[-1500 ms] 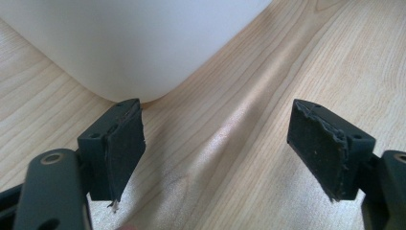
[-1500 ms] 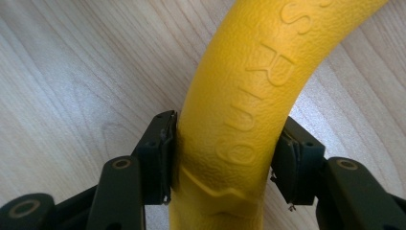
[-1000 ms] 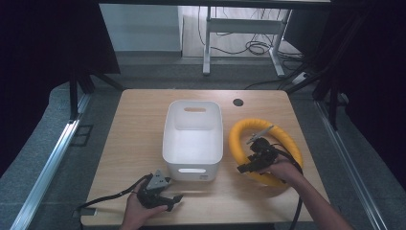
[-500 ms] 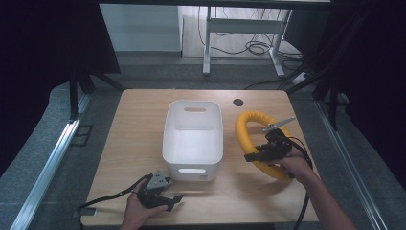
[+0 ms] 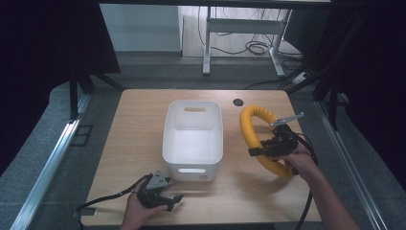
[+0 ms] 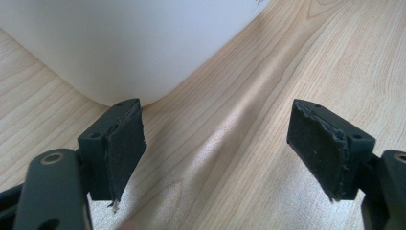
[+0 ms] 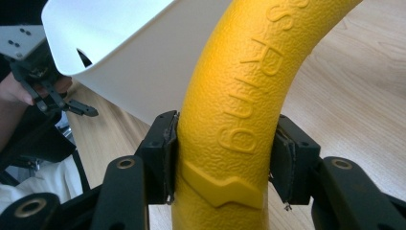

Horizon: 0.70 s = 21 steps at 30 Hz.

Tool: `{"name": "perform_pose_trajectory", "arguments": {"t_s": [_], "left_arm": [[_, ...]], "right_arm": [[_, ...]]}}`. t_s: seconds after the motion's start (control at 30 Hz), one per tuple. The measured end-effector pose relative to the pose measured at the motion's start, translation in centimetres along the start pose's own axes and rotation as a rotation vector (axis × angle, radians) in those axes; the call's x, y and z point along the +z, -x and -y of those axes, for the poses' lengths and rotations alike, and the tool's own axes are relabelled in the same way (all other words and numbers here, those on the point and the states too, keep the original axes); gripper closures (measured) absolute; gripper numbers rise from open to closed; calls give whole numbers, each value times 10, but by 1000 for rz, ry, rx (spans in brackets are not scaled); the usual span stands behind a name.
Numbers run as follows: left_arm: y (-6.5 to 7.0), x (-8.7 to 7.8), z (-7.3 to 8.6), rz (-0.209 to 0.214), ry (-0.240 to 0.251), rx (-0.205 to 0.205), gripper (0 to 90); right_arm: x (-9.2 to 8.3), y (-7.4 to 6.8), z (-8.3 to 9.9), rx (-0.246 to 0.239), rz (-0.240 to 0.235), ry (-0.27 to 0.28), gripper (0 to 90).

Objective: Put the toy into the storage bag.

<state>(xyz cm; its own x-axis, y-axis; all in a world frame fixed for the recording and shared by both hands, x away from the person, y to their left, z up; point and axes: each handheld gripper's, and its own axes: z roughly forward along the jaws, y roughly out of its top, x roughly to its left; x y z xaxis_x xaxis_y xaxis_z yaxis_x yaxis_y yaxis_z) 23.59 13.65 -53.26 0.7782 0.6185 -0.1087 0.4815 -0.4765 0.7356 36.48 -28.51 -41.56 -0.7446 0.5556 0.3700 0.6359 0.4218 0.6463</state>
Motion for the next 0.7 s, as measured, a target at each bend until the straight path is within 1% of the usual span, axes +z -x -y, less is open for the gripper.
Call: {"name": "perform_pose_trajectory", "arguments": {"t_s": [0.17, 0.37, 0.43, 0.5, 0.6, 0.7], "left_arm": [[0, 0, 0, 0, 1, -1, 207], [0, -1, 0, -1, 2, -1, 206], [0, -1, 0, -1, 4, -1, 206], [0, -1, 0, -1, 5, -1, 207], [0, -1, 0, -1, 6, -2, 207], [0, -1, 0, 0, 4, -2, 207]], "right_arm": [[-5, 4, -2, 14, -13, 21, 491], [-13, 6, -5, 19, -10, 45, 492], [-16, 7, -6, 18, -7, 54, 493], [-21, 7, -7, 18, 0, 76, 494], [-25, 6, -7, 4, 15, 95, 496], [-28, 6, -7, 0, 12, 109, 496]]}}
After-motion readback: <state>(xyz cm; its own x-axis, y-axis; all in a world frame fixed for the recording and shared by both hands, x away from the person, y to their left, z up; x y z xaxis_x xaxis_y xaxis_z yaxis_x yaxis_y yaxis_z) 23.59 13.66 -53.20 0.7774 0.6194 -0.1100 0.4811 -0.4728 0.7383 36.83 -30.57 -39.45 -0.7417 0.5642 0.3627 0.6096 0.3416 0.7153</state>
